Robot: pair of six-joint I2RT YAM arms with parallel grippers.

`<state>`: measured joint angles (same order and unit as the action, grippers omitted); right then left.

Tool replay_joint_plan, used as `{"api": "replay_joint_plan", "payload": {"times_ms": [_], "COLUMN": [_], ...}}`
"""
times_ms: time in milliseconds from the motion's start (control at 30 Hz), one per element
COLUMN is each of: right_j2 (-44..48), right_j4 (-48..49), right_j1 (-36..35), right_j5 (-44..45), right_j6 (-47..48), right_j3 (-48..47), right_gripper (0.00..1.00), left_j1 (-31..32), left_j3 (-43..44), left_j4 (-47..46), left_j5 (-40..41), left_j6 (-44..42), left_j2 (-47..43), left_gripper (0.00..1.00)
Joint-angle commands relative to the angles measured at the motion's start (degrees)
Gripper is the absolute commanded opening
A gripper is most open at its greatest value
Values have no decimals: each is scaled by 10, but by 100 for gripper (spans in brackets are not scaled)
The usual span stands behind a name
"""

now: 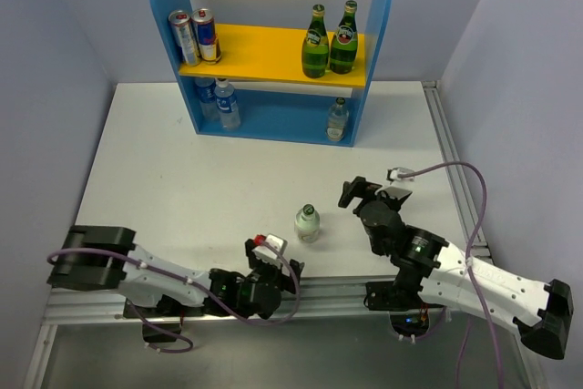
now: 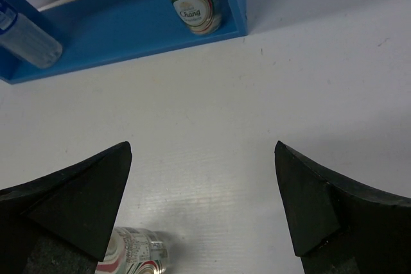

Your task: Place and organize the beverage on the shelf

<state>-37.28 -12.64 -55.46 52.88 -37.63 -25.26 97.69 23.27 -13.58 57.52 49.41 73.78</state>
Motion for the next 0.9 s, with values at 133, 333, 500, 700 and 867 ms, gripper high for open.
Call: {"api": "replay_joint_plan", "payload": {"times_ms": [133,333,500,700,867], "right_j2": [32,18,22,12,4], "right_j4": [-9,-9,-5,1,4], "right_j1": [1,1,2,2,2], "right_j5": [32,26,22,20,18], "right_j6": [-23,-20,-16,-12,-8], "right_j3": [14,9,13,9,7], "right_gripper": [99,99,99,99,99], "left_j1": [-36,-89,-128,-178,-202], "left_j3": [113,144,161,163,172], "left_j4": [-193,-248,-275,-326,-347], "left_j5": [-3,-19,-31,-69,-83], "left_j6": [-128,-166,-186,-200,-217], "left_j2": [160,229,268,295,309], "left_gripper": [92,89,87,78,82]}}
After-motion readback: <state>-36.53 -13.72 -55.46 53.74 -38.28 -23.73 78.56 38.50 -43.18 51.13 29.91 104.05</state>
